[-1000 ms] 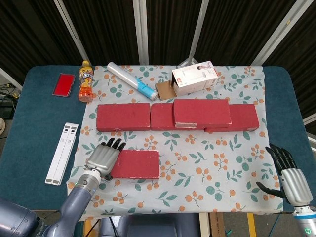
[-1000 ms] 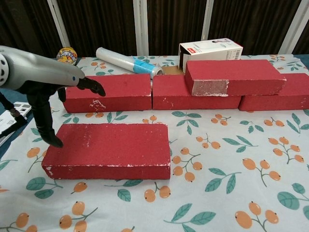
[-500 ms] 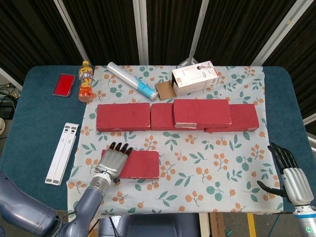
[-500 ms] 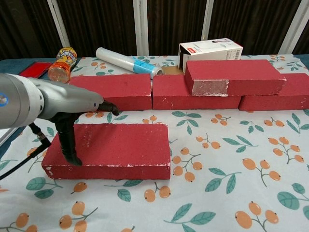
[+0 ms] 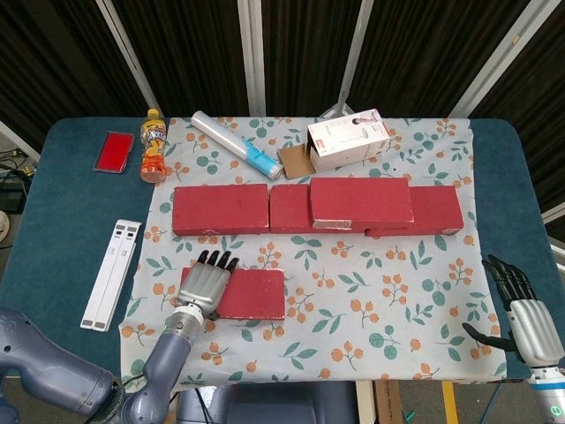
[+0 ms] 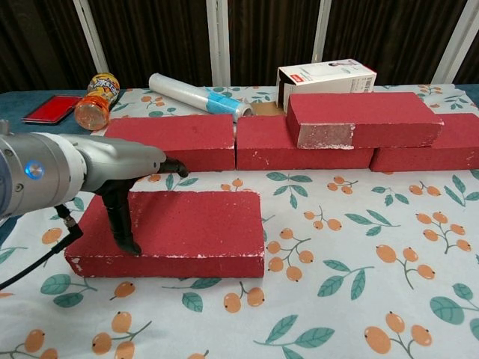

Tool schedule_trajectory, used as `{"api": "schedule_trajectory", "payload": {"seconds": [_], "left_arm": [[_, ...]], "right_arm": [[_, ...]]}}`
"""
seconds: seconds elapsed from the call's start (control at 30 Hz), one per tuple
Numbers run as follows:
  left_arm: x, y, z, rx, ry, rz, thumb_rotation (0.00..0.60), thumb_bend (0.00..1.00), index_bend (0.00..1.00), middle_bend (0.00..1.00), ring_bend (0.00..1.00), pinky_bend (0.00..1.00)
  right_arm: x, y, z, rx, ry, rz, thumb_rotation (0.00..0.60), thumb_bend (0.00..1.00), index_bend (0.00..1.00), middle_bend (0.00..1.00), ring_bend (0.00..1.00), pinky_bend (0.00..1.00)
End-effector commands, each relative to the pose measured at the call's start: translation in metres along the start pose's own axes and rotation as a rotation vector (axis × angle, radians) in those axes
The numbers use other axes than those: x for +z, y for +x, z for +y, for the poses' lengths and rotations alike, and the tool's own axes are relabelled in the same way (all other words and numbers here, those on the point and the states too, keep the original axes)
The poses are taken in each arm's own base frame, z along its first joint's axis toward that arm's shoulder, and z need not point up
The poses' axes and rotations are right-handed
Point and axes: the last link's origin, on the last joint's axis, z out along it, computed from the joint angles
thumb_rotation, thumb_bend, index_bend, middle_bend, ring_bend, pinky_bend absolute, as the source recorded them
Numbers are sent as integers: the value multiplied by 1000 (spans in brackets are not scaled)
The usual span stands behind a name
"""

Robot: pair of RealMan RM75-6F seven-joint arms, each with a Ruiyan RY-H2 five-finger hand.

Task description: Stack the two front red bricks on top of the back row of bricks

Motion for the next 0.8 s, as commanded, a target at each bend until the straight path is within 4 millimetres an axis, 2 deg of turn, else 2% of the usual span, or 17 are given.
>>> {"api": "schedule_trajectory", "payload": {"seconds": [0.03,0.5,0.8], "left_arm": [[1,-3,2,-6,-5,-2,600,0,0,0,0,0],[-4,8,1,-18,-1,24,600,0,0,0,0,0],[-4,-1,4,-11,-12,-13,600,0,0,0,0,0]], "right_arm": [[0,1,1,-2,-3,0,600,210,0,0,0,0],[1,4,4,8,-23,25,600,210,0,0,0,0],[1,2,3,6,-31,13,600,210,0,0,0,0]]}}
